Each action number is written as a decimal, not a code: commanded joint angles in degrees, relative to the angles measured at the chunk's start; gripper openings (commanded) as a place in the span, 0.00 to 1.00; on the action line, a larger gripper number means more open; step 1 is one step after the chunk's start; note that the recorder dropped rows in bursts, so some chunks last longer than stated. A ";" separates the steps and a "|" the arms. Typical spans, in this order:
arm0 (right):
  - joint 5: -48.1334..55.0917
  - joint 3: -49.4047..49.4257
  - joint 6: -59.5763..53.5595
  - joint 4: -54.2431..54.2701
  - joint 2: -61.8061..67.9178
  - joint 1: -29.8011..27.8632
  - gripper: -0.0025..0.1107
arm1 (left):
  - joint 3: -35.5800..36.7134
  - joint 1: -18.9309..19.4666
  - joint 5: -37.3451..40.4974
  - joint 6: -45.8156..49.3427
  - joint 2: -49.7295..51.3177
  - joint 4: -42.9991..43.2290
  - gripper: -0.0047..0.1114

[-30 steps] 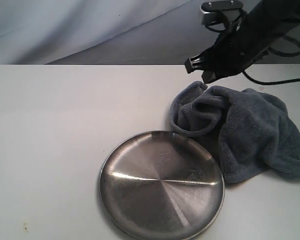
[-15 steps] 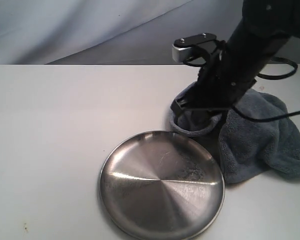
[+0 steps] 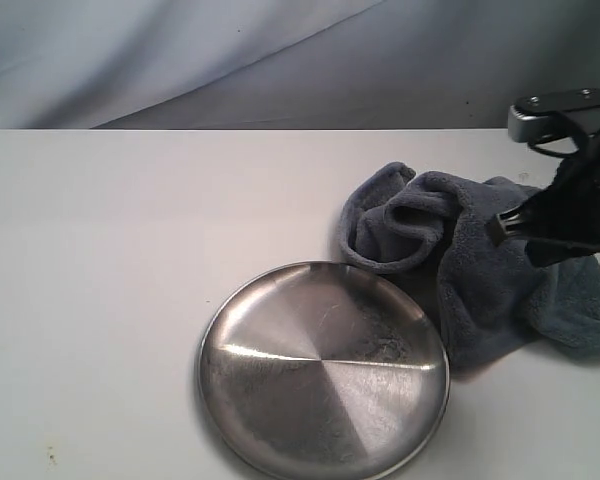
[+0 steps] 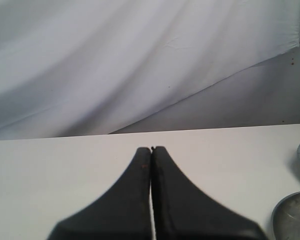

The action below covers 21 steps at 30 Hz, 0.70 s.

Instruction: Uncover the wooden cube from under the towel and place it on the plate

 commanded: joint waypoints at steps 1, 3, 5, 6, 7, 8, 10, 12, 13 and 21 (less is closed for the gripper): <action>-5.19 0.40 0.34 -0.93 -0.50 -6.04 0.02 | 0.25 0.12 -0.62 -0.15 -0.24 -0.14 0.04; -8.01 0.40 0.79 -0.93 -0.35 -7.48 0.02 | 0.25 0.12 -0.62 -0.15 -0.24 -0.14 0.04; -9.18 -0.44 1.02 -0.82 0.68 -8.22 0.02 | 0.25 0.12 -0.62 -0.15 -0.24 -0.14 0.04; -9.07 -1.25 1.20 -0.82 1.60 -8.36 0.02 | 0.25 0.12 -0.62 -0.15 -0.24 -0.14 0.04; -8.93 -2.16 1.17 -0.56 2.74 -8.52 0.02 | 0.25 0.12 -0.62 -0.15 -0.24 -0.14 0.04; -8.68 -2.93 1.17 -0.44 3.66 -8.52 0.02 | 0.25 0.12 -0.62 -0.15 -0.24 -0.14 0.04; -8.56 -5.03 1.33 0.73 5.87 -8.52 0.02 | 0.25 0.12 -0.62 -0.15 -0.24 -0.14 0.04; -8.56 -6.68 1.33 1.26 7.45 -8.52 0.02 | 0.25 0.12 -0.62 -0.15 -0.24 -0.14 0.04; -8.56 -7.69 1.33 1.26 8.24 -8.52 0.02 | 0.25 0.12 -0.62 -0.15 -0.24 -0.14 0.04; -7.09 -19.09 1.33 2.77 14.83 -8.34 0.02 | 0.25 0.12 -0.62 -0.15 -0.24 -0.14 0.04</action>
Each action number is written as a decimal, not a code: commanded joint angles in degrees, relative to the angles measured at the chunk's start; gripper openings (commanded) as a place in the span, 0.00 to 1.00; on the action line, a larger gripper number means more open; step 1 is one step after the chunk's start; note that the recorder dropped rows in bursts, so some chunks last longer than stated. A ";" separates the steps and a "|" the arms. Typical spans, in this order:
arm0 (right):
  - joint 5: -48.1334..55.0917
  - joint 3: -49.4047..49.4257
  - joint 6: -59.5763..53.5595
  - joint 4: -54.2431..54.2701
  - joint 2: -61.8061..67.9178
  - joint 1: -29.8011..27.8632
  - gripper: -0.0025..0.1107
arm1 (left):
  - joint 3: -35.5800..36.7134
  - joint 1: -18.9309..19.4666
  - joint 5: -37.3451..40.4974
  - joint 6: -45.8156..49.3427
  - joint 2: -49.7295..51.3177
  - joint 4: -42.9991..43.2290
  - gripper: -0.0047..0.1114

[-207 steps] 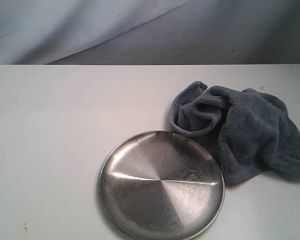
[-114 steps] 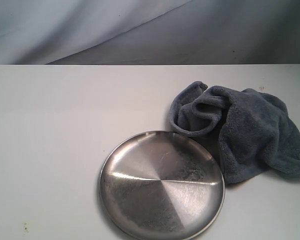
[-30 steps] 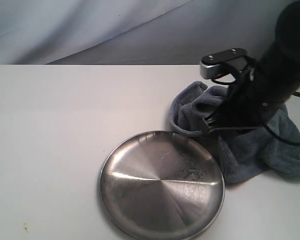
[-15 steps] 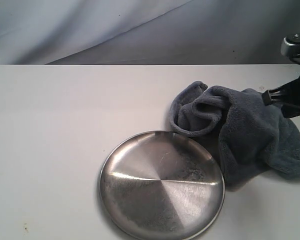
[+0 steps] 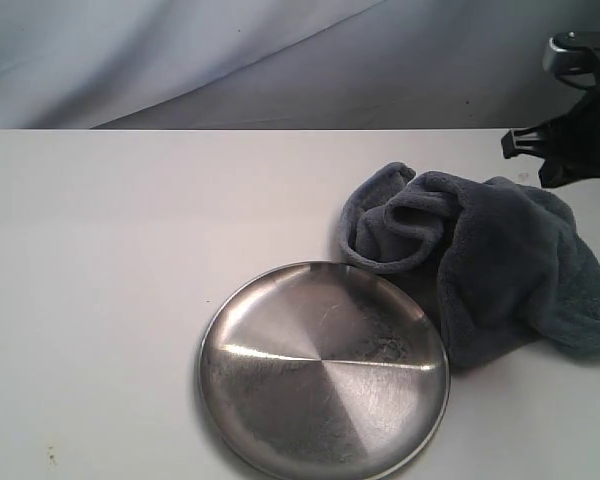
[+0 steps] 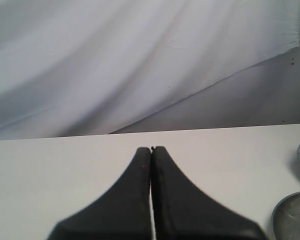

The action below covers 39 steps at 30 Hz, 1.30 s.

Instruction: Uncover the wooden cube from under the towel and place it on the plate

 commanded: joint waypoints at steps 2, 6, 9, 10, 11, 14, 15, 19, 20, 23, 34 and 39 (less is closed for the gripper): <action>2.55 -9.03 0.00 2.73 4.93 0.18 0.02 | 0.25 0.12 -0.62 -0.15 -0.24 -0.14 0.04; 3.40 -14.84 -1.00 6.45 9.36 2.76 0.02 | 0.25 0.12 -0.62 -0.15 -0.24 -0.14 0.04; 3.48 -18.01 -1.00 6.56 12.15 5.96 0.02 | 0.25 0.12 -0.62 -0.15 -0.24 -0.14 0.04; 3.48 -18.72 -1.00 6.56 12.85 7.22 0.02 | 0.25 0.12 -0.62 -0.15 -0.24 -0.14 0.04; 3.66 -19.45 -0.78 6.56 13.61 8.52 0.02 | 0.25 0.12 -0.62 -0.15 -0.24 -0.14 0.04; 3.91 -20.17 -0.40 6.84 14.86 12.32 0.02 | 0.25 0.12 -0.62 -0.15 -0.24 -0.14 0.04; 4.03 -20.04 -0.41 6.93 15.01 13.59 0.02 | 0.25 0.12 -0.62 -0.15 -0.24 -0.14 0.04; 6.78 -19.94 -0.41 7.07 14.91 18.01 0.02 | 0.25 0.12 -0.62 -0.15 -0.24 -0.14 0.04; 7.90 -19.94 -0.41 7.07 14.80 19.02 0.02 | 0.25 0.12 -0.62 -0.15 -0.24 -0.14 0.04; 11.61 -19.91 -0.54 6.95 14.79 21.63 0.02 | 0.25 0.12 -0.62 -0.15 -0.24 -0.14 0.04; 13.20 -14.29 0.46 6.72 10.83 28.21 0.02 | 0.25 0.12 -0.62 -0.15 -0.24 -0.14 0.04; 8.56 -3.08 2.21 4.88 3.58 28.01 0.02 | 0.25 0.12 -0.62 -0.15 -0.24 -0.14 0.04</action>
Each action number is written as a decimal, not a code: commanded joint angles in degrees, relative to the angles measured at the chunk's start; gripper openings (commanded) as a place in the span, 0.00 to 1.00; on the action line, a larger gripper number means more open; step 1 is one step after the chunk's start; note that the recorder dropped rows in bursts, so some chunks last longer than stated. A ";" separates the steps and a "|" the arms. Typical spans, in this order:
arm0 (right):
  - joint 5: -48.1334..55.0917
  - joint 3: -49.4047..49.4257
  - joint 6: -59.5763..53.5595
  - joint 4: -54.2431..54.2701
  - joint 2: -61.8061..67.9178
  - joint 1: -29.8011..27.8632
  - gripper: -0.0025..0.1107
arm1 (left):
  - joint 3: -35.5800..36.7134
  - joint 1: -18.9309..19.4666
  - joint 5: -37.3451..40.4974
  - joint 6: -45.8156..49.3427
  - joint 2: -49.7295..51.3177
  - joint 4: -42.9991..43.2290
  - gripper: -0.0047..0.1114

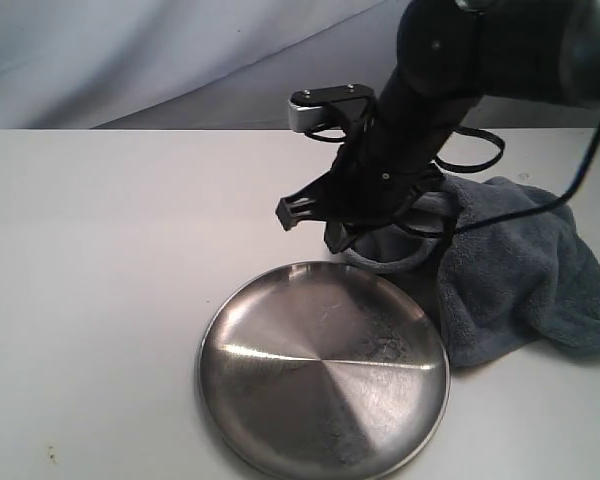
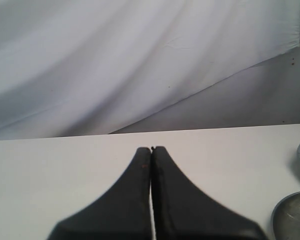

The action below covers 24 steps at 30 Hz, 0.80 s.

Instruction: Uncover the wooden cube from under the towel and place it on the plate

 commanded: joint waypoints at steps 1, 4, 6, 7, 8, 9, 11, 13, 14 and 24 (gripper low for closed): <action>-4.83 10.64 2.63 -3.77 -7.48 -0.21 0.02 | 0.25 0.12 -0.62 -0.15 -0.24 -0.14 0.04; -7.85 17.42 6.82 -8.77 -12.16 -0.49 0.02 | 0.25 0.12 -0.62 -0.15 -0.24 -0.14 0.04; -9.43 21.04 9.12 -11.22 -15.06 -1.57 0.02 | 0.25 0.12 -0.62 -0.15 -0.24 -0.14 0.04; -9.73 22.76 9.74 -11.75 -16.33 -2.58 0.02 | 0.25 0.12 -0.62 -0.15 -0.24 -0.14 0.04; -9.99 24.28 9.99 -12.33 -17.47 -3.88 0.02 | 0.25 0.12 -0.62 -0.15 -0.24 -0.14 0.04; -9.99 25.65 9.99 -12.33 -18.28 -5.09 0.02 | 0.25 0.12 -0.62 -0.15 -0.24 -0.14 0.04; -10.19 27.84 9.99 -12.71 -20.07 -8.61 0.02 | 0.25 0.12 -0.62 -0.15 -0.24 -0.14 0.04; -11.00 29.47 9.47 -12.79 -21.50 -12.43 0.02 | 0.25 0.12 -0.62 -0.15 -0.24 -0.14 0.04; -11.54 30.10 9.24 -12.95 -22.21 -14.33 0.02 | 0.25 0.12 -0.62 -0.15 -0.24 -0.14 0.04; -21.26 30.31 8.93 -14.68 -22.76 -26.12 0.02 | 0.25 0.12 -0.62 -0.15 -0.24 -0.14 0.04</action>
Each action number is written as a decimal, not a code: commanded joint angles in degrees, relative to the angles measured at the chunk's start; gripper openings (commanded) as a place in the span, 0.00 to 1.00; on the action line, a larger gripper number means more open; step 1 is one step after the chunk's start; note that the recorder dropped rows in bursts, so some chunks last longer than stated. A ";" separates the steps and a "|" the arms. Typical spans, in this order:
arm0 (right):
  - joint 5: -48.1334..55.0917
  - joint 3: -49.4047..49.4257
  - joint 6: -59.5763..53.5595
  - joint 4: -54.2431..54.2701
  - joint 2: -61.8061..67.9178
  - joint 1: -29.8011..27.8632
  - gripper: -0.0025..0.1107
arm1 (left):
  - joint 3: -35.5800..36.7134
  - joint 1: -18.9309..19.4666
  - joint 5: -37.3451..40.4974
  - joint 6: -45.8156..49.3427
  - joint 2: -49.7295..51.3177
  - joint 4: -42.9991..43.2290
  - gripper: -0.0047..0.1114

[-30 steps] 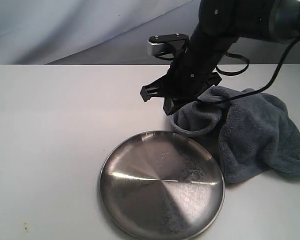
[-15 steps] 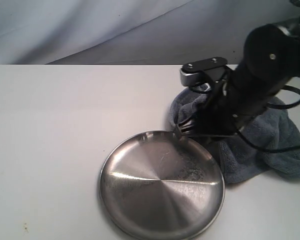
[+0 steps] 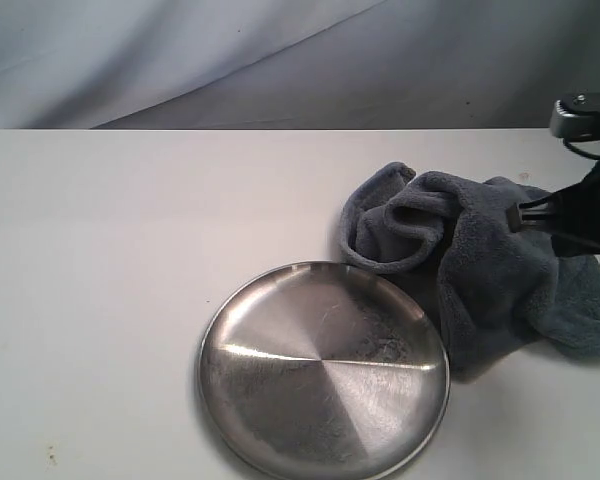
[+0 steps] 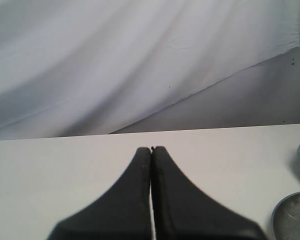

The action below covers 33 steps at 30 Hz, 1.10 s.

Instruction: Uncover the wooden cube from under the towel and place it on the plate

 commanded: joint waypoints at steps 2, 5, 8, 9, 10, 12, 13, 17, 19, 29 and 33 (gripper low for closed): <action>-6.11 -0.79 -0.41 -1.44 1.32 -4.28 0.02 | 0.25 0.12 -0.62 -0.15 -0.24 -0.14 0.04; -5.15 -4.19 -0.41 -1.56 4.84 -5.18 0.02 | 0.25 0.12 -0.62 -0.15 -0.24 -0.14 0.04; -4.05 -9.35 -0.41 -1.07 8.86 -5.18 0.02 | 0.25 0.12 -0.62 -0.15 -0.24 -0.14 0.04; -3.96 -11.10 -0.41 -0.58 10.26 -5.18 0.02 | 0.25 0.12 -0.62 -0.15 -0.24 -0.14 0.04; -3.96 -12.82 -0.75 0.00 11.55 -5.05 0.02 | 0.25 0.12 -0.62 -0.15 -0.24 -0.14 0.04; -3.96 -15.82 -0.98 1.01 13.75 -5.05 0.02 | 0.25 0.12 -0.62 -0.15 -0.24 -0.14 0.04; -3.59 -17.39 -1.51 1.86 14.84 -5.05 0.02 | 0.25 0.12 -0.62 -0.15 -0.24 -0.14 0.04; -1.38 -22.40 -3.83 4.52 18.55 -4.95 0.02 | 0.25 0.12 -0.62 -0.15 -0.24 -0.14 0.04; -1.26 -23.91 -6.28 8.21 20.00 -4.95 0.02 | 0.25 0.12 -0.62 -0.15 -0.24 -0.14 0.04; -4.44 -25.83 -13.57 14.48 22.81 1.16 0.02 | 0.25 0.12 -0.62 -0.15 -0.24 -0.14 0.04; -4.94 -25.83 -13.57 14.48 22.82 5.33 0.02 | 0.25 0.12 -0.62 -0.15 -0.24 -0.14 0.04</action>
